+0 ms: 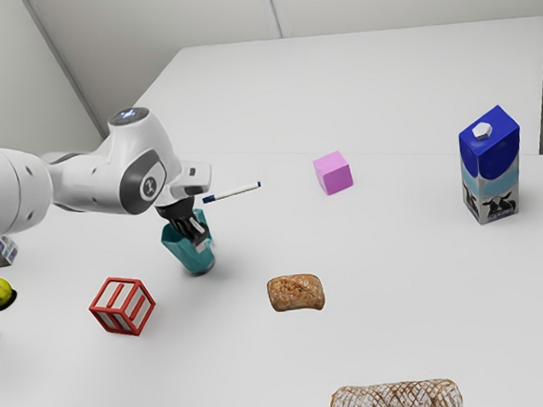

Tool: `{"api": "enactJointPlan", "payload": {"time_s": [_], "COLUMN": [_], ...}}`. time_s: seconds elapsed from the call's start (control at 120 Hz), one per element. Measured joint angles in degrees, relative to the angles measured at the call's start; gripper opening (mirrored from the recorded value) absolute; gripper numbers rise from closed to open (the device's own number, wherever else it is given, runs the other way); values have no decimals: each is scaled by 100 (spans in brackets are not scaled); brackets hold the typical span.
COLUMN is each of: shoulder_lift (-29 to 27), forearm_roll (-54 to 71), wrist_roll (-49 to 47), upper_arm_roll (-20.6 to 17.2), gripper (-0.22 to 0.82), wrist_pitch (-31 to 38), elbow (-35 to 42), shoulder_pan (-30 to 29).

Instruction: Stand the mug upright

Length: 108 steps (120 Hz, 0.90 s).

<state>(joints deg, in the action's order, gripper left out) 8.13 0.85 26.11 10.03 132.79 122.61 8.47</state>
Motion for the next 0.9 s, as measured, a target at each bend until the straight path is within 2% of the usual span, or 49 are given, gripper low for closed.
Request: {"api": "enactJointPlan", "payload": {"time_s": [0.567, 0.9], "shoulder_lift": [-94, -534], "forearm_roll": [-74, -88], "wrist_roll": [-248, -315], "upper_arm_roll": [-10, -62], "gripper": [29, 40], "wrist_pitch": [51, -9], "elbow": [-6, -73], "shoulder_pan": [-1, 59]}}
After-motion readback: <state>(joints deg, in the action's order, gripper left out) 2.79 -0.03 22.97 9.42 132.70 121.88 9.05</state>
